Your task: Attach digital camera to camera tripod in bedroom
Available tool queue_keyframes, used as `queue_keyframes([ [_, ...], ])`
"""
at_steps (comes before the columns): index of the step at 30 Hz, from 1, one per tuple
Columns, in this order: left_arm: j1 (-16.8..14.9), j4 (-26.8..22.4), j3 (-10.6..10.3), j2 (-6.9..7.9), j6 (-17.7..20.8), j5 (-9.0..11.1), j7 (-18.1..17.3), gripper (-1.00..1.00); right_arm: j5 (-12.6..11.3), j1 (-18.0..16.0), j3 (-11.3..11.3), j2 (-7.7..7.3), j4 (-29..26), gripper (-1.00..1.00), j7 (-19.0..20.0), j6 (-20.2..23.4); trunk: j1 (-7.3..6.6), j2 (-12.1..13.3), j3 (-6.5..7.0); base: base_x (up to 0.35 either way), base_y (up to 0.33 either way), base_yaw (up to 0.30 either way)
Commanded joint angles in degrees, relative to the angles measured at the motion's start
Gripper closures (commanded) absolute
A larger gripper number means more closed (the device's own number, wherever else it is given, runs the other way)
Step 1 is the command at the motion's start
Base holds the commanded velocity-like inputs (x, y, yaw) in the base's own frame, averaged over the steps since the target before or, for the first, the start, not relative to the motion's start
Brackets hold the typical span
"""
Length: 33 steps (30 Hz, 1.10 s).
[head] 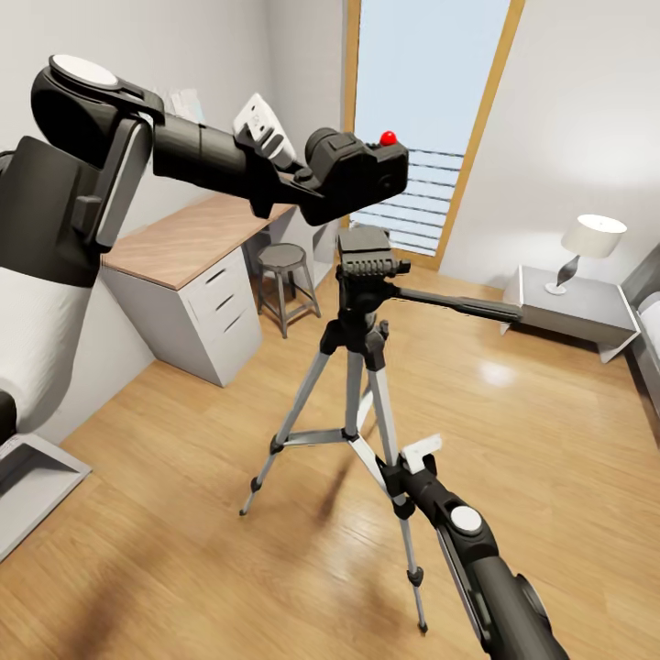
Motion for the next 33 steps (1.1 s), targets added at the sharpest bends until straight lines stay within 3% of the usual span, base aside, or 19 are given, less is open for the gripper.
queue_keyframes([
  [1,-0.4,-0.3,-0.5,0.40,0.9,0.9,-0.1,1.00,0.9,0.0,-0.1,-0.01,-0.4,1.00,0.0,0.3,0.02,-0.1,-0.08,0.000,0.000,0.000],
  [4,-1.4,-0.8,-1.4,1.36,2.4,2.2,-1.0,1.00,1.8,0.0,-0.1,-0.05,-0.6,1.00,-0.9,0.4,0.02,-0.1,-0.08,0.000,0.000,0.000],
  [12,0.6,1.4,1.1,-1.18,1.1,2.3,0.3,1.00,0.4,0.1,-0.3,-0.25,0.2,1.00,-1.0,0.5,0.02,-0.1,-0.08,0.000,0.000,0.000],
  [24,1.1,1.7,4.8,-1.52,0.2,2.5,1.9,1.00,-0.1,0.1,-0.2,-0.35,0.4,1.00,-1.4,0.5,0.02,-0.1,-0.08,0.000,0.000,0.000],
  [33,1.2,1.2,5.1,-1.49,0.2,2.3,1.9,1.00,-0.1,0.1,-0.2,-0.36,0.5,1.00,-1.4,0.5,0.02,-0.1,-0.08,0.000,0.000,0.000],
])
